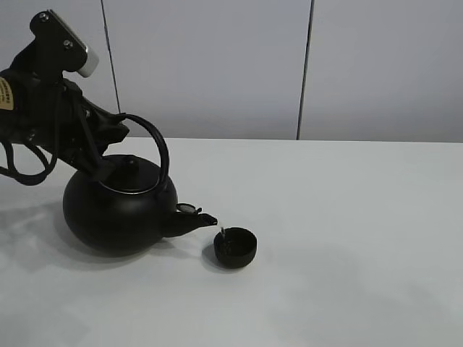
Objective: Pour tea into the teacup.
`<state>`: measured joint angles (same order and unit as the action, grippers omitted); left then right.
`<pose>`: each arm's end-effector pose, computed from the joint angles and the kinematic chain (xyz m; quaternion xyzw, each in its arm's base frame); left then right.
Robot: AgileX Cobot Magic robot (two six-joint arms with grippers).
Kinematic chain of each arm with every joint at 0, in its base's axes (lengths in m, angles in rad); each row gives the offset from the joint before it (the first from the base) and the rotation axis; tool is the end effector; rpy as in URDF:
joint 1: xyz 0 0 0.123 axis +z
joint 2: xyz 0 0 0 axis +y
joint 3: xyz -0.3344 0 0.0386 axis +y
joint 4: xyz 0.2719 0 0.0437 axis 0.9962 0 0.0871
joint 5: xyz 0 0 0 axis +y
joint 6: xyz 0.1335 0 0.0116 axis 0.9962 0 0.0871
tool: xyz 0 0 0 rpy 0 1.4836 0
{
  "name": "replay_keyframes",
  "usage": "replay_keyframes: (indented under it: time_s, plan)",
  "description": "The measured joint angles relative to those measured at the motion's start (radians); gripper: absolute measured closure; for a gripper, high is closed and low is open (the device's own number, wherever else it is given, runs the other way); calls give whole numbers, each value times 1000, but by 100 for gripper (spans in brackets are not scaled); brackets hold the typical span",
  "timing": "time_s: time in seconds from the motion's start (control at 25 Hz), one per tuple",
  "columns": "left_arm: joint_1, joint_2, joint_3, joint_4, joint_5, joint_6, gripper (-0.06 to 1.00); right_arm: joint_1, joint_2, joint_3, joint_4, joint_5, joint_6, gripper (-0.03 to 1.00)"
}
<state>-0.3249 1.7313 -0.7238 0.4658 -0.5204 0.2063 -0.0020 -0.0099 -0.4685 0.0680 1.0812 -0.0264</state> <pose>0.3614 -0.1533 0.1838 0.4351 0.7221 -0.0169 0.5376 0.0029 0.0080 0.2564 -0.0118 0.8634 0.0268 0.5036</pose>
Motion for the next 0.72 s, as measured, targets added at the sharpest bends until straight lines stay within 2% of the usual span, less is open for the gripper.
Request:
replay_keyframes:
  time_s: [0.6, 0.72]
  plan:
    - [0, 0, 0, 0, -1, 1, 83, 0, 0, 0, 0, 0, 0, 40]
    - [0, 0, 0, 0, -2, -42, 83, 0, 0, 0, 0, 0, 0, 40]
